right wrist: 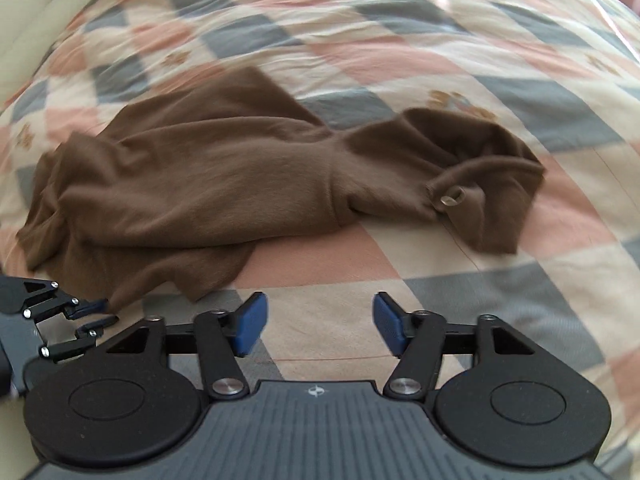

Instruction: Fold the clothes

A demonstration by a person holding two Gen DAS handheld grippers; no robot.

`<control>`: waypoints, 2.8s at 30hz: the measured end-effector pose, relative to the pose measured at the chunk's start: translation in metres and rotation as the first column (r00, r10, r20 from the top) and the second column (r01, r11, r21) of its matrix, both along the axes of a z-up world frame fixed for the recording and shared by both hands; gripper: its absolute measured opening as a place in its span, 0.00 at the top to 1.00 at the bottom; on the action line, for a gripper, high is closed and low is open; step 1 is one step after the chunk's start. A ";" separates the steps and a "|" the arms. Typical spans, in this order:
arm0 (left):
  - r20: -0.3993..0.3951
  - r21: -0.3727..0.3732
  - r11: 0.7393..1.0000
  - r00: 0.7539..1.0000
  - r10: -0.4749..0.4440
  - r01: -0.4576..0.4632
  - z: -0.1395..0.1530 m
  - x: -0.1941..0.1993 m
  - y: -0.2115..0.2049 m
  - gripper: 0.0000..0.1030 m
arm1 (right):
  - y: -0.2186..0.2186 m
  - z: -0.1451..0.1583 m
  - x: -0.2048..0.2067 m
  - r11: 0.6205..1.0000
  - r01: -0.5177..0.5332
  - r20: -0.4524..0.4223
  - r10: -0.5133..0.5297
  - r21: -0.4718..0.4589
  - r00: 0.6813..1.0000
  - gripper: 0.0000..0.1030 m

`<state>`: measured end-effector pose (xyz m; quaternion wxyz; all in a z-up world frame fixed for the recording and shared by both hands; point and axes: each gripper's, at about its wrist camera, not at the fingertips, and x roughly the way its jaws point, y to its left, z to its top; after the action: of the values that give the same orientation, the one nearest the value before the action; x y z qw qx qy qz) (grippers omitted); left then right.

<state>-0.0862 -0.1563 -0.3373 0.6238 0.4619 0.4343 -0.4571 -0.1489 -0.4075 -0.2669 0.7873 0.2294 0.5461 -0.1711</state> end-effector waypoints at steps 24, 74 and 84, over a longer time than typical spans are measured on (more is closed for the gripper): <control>-0.052 -0.086 0.799 0.803 0.593 -0.595 0.173 -0.024 0.056 0.65 | 0.052 0.101 0.003 0.917 -0.389 0.125 0.397 -0.085 0.909 0.26; 0.418 -0.178 0.983 0.908 0.031 0.048 0.009 0.161 -0.012 0.88 | 0.002 -0.042 0.066 0.541 -0.592 -0.075 0.697 -0.598 0.713 0.52; 0.600 -0.071 0.941 0.767 -0.225 0.331 -0.040 0.136 0.016 0.84 | 0.039 -0.147 0.056 -0.168 -0.647 -0.546 0.712 -0.744 0.442 0.68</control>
<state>0.0503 -0.1401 -0.3776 0.6893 0.5832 0.1069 -0.4162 -0.0927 -0.3680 -0.4143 0.7404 -0.5708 0.3549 0.0097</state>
